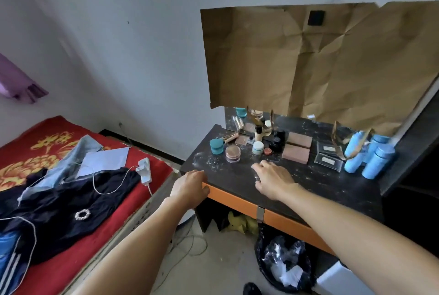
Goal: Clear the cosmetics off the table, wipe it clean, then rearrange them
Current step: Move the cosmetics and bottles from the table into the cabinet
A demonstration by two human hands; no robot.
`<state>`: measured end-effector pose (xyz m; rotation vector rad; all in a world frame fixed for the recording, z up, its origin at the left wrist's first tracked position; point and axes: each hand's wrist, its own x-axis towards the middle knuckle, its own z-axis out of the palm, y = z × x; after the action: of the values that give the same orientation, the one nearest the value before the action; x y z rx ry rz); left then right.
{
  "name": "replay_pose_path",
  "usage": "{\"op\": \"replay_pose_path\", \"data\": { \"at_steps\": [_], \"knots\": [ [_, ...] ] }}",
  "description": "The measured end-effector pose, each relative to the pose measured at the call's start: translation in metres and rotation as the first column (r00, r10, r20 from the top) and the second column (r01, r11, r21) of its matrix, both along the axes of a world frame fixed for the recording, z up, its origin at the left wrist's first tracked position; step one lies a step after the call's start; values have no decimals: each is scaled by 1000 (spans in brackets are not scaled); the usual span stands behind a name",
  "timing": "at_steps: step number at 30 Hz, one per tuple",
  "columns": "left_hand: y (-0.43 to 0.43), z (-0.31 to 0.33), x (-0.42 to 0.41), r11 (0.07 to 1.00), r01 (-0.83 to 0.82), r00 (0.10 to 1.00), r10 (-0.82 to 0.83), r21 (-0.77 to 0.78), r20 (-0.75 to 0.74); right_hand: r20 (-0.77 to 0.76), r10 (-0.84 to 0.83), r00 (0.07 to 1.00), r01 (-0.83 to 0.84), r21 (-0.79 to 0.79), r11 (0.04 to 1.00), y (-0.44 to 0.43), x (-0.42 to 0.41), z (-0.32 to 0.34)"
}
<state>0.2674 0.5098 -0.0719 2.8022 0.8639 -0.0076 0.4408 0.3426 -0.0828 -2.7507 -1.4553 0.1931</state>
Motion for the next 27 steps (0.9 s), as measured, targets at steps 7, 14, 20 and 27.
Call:
{"op": "replay_pose_path", "data": {
  "at_steps": [7,14,20,27],
  "knots": [
    [99,-45,86,996,-13,996,5,-91,-92,-168,-78,983,72,-42,997,93,82,-58],
    [186,-89,154,984,3,989,-29,-176,-147,-247,-129,960,106,-102,989,174,146,-97],
    [239,-134,214,980,80,982,-109,-179,-156,-267,-139,954,112,-113,987,219,172,-138],
    [274,-182,262,920,335,893,-379,-203,-242,-315,-228,921,203,-110,973,238,170,-180]
  ]
}}
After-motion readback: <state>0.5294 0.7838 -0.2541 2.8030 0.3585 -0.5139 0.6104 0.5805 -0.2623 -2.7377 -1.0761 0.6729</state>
